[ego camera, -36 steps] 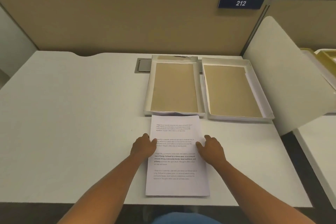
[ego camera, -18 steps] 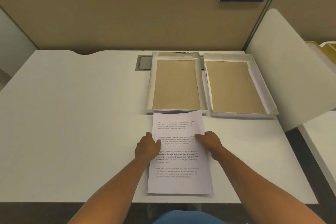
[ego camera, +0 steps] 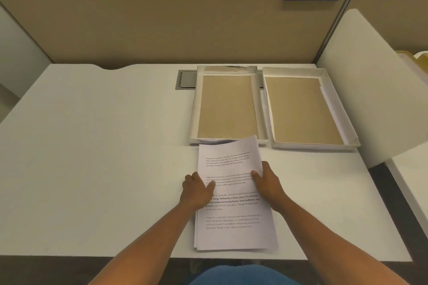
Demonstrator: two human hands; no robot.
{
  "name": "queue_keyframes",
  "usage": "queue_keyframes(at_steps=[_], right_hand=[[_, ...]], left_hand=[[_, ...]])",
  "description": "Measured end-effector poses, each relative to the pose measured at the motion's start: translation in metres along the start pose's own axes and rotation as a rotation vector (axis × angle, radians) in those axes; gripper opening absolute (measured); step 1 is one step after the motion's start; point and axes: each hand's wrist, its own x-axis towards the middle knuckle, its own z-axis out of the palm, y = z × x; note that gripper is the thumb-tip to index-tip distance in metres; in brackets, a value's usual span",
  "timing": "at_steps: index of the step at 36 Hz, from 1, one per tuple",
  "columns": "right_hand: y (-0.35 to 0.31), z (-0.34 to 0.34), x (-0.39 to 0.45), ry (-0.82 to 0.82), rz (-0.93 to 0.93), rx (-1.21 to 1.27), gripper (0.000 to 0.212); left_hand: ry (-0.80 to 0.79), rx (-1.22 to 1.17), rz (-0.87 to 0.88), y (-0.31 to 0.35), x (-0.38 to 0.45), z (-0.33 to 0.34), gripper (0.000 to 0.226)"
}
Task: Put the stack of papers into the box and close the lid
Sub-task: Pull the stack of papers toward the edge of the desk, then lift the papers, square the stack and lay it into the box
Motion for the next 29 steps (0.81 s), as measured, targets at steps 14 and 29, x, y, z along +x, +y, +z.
queue_keyframes(at_steps=[14, 29], right_hand=[[-0.066, -0.042, -0.017, -0.050, -0.395, 0.325, 0.042], [-0.036, -0.020, -0.021, 0.186, -0.453, 0.439, 0.038]], left_hand=[[-0.383, -1.307, 0.177, 0.015, -0.013, -0.070, 0.058], [0.089, -1.024, 0.391, 0.047, -0.049, -0.063, 0.013]])
